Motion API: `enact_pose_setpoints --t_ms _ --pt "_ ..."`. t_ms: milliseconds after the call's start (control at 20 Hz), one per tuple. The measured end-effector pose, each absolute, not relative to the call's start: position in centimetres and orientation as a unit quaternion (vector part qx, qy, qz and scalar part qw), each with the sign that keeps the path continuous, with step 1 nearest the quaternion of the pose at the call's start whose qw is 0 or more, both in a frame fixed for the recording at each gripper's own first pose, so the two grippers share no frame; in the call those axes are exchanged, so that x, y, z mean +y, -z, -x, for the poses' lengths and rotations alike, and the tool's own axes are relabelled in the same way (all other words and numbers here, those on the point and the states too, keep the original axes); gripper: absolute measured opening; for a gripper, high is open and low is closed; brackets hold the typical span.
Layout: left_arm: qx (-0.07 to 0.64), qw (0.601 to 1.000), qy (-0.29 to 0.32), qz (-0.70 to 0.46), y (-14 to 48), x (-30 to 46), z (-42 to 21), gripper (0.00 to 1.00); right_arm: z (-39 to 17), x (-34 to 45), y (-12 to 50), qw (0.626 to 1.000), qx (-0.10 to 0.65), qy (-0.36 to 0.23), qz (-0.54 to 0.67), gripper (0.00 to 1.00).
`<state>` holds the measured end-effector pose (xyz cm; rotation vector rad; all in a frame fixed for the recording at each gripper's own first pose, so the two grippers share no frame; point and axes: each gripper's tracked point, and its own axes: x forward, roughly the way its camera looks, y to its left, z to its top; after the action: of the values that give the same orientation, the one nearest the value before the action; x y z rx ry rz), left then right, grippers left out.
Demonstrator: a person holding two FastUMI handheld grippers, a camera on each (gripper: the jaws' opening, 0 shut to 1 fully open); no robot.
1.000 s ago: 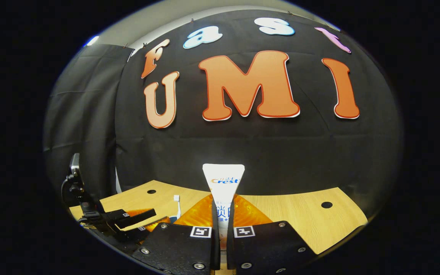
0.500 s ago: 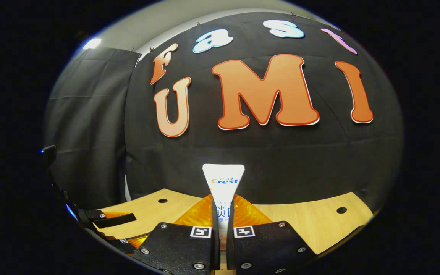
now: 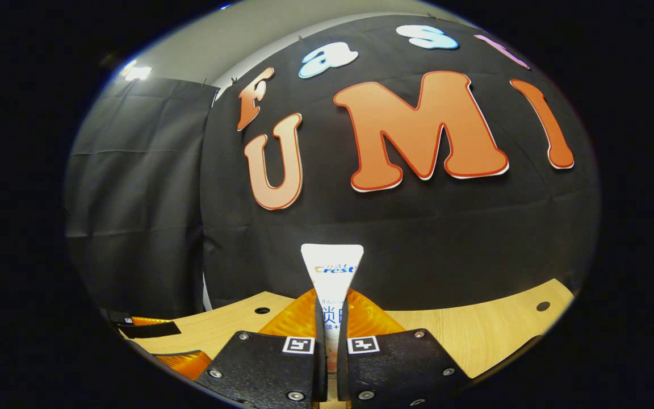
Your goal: Put the toothbrush and toothpaste on the desktop into the cup, then pick up the cup and place it on the coaster on the desktop.
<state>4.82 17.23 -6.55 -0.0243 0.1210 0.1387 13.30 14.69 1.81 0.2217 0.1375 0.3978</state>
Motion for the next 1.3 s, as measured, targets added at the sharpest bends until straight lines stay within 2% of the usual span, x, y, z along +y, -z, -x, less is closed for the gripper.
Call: enact_pose_setpoints --t_ms 350,800,1300 --pt "0.060 0.996 -0.068 0.017 6.3 17.2 -4.1 0.99 -14.8 17.6 1.6 0.967 0.075 -0.209 -0.128 0.07" --pt "0.091 0.991 -0.088 0.038 9.0 18.2 -4.4 0.99 -15.4 19.5 6.1 0.968 0.105 -0.199 -0.110 0.08" --pt "0.132 0.987 -0.076 0.048 11.3 16.9 -5.1 0.99 -12.6 18.4 8.4 0.964 0.151 -0.204 -0.081 0.19"
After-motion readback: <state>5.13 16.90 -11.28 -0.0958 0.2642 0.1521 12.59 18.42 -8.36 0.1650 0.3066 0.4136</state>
